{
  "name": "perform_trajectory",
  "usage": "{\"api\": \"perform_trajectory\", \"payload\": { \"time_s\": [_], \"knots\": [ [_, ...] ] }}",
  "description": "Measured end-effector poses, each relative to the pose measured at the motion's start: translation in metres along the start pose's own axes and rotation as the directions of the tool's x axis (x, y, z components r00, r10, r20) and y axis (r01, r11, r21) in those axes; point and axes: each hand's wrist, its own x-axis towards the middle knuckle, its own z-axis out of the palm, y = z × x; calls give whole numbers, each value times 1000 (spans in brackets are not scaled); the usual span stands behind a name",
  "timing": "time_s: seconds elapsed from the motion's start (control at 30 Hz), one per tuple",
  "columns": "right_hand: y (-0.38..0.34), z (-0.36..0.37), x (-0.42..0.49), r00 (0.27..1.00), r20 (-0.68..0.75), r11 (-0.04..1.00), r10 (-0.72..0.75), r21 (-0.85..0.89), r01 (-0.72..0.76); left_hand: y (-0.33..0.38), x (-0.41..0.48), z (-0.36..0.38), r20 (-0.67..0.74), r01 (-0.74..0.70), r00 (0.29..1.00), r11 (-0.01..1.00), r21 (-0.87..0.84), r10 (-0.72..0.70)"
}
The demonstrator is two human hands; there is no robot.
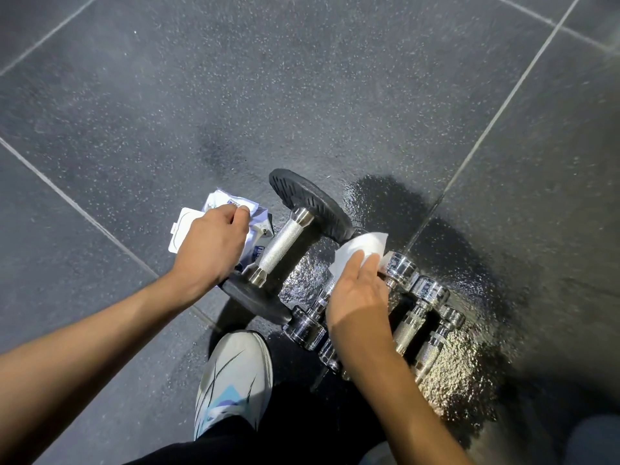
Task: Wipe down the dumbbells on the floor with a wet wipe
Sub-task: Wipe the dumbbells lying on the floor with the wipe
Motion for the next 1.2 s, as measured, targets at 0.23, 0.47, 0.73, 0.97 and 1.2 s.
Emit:
{"api": "perform_trajectory", "payload": {
  "time_s": [0.23,0.47,0.73,0.97,1.2],
  "knots": [
    [0,-27,14,998,-65,993,21,120,-13,1,0,0,1,19,1000,1000,0,-19],
    [-7,-16,7,999,-30,990,25,143,-21,0,0,0,-3,26,1000,1000,1,-26],
    [4,-22,19,987,-158,1000,20,3,-20,1,-1,0,-4,17,1000,1000,-10,-17],
    [-5,-1,-1,998,-65,986,-14,-164,3,1,-1,0,-6,12,1000,1000,6,-12],
    [-2,5,-9,999,-32,1000,5,0,-5,0,0,1,-4,13,1000,1000,1,-13]
  ]
}}
